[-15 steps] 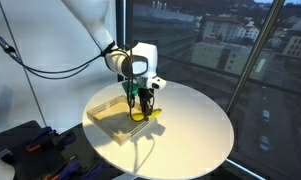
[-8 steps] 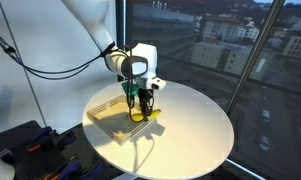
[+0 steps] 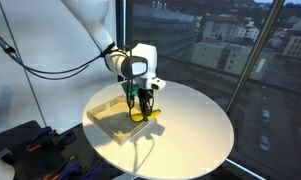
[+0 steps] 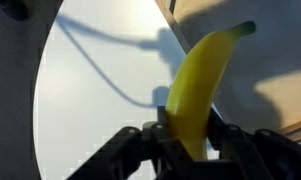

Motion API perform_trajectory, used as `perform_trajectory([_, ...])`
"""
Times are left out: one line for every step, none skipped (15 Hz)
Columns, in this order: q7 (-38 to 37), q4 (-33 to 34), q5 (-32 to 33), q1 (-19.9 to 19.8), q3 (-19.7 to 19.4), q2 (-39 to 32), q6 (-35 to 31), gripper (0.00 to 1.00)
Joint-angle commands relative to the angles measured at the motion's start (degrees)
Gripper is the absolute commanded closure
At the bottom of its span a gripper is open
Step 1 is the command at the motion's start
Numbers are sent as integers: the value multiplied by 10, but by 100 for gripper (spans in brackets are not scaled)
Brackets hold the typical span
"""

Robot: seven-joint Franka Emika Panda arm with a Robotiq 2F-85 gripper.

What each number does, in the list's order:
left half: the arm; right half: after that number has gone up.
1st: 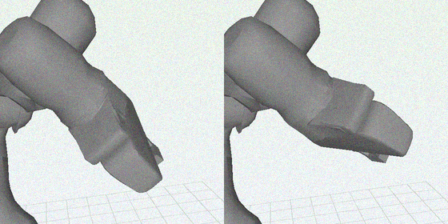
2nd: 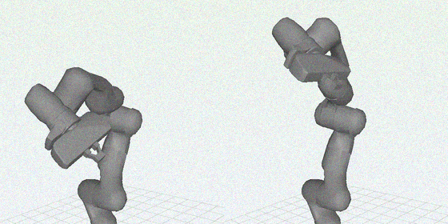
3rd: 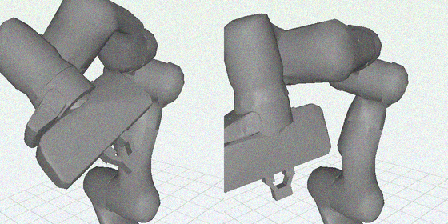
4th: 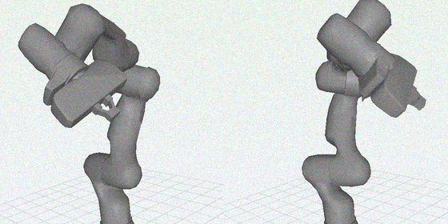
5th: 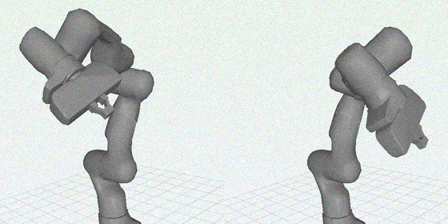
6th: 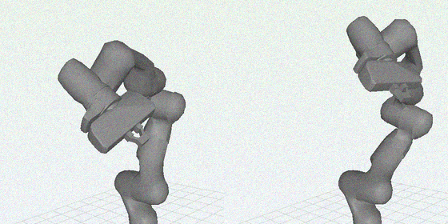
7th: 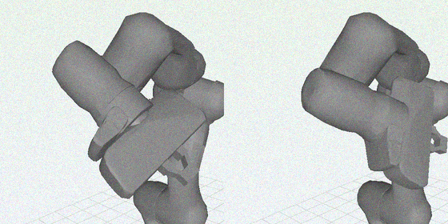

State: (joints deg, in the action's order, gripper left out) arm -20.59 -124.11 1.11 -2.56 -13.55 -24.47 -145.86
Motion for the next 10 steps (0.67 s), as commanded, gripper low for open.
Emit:
perform_trajectory([4, 7, -12, -10, 8, 3, 7, 84])
perform_trajectory([5, 11, -17, -12, 9, 3, 10, 84])
perform_trajectory([6, 16, -24, -16, 10, 2, 14, 84])
perform_trajectory([7, 20, -32, -20, 12, 1, 17, 84])
perform_trajectory([9, 25, -44, -25, 15, 0, 22, 84])
perform_trajectory([9, 30, -53, -29, 16, -1, 24, 84])
perform_trajectory([8, 35, -60, -32, 16, -3, 26, 84])
perform_trajectory([9, 40, -68, -36, 17, -4, 28, 84])
perform_trajectory([9, 44, -73, -40, 18, -6, 31, 84])
perform_trajectory([9, 50, -79, -44, 18, -8, 34, 84])
